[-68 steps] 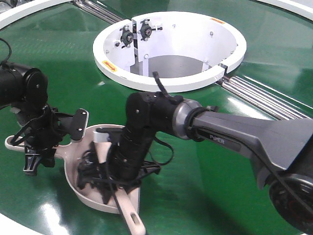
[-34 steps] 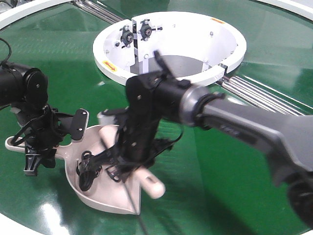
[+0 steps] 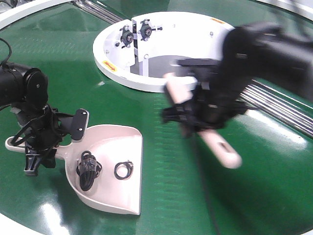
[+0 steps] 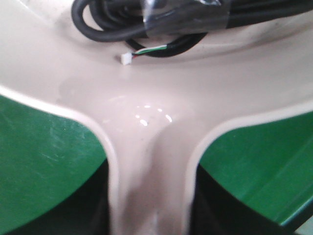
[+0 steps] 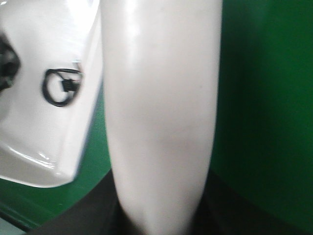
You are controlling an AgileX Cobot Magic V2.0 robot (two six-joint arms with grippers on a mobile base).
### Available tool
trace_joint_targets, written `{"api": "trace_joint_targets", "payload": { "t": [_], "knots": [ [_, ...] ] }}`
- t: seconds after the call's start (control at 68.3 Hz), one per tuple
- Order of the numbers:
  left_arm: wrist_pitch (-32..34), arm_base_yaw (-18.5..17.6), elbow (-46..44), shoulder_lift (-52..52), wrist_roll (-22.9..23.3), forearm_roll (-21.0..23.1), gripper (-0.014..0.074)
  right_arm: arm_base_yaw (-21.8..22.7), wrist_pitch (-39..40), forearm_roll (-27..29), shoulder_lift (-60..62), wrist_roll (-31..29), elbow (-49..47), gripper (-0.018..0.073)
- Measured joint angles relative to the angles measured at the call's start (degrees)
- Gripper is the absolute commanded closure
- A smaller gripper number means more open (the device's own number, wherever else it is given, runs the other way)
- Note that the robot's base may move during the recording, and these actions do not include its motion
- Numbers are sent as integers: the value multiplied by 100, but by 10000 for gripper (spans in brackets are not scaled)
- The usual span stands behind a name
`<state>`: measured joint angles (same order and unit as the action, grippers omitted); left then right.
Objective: Clean and inspect green conveyor with broom and dustpan
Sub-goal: 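Sweep the small black ring into the dustpan with the brush, then lower the brush back onto the conveyor with the right gripper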
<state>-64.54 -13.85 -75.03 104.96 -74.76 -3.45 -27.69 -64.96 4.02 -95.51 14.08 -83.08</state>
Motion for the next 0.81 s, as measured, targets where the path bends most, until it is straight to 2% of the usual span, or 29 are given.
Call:
{"api": "trace_joint_targets", "payload": {
  "t": [0.205, 0.395, 0.586, 0.805],
  "knots": [
    [0, 0, 0, 0, 0, 0, 604, 948, 610, -31, 1024, -87, 1522, 561],
    [0, 0, 0, 0, 0, 1, 604, 1511, 847, -52, 1555, -533, 2546, 561],
    [0, 0, 0, 0, 0, 6, 604, 1626, 1155, -47, 1565, -844, 3241, 561],
    [0, 0, 0, 0, 0, 7, 604, 1626, 1558, -37, 1565, -895, 3476, 561]
  ]
}}
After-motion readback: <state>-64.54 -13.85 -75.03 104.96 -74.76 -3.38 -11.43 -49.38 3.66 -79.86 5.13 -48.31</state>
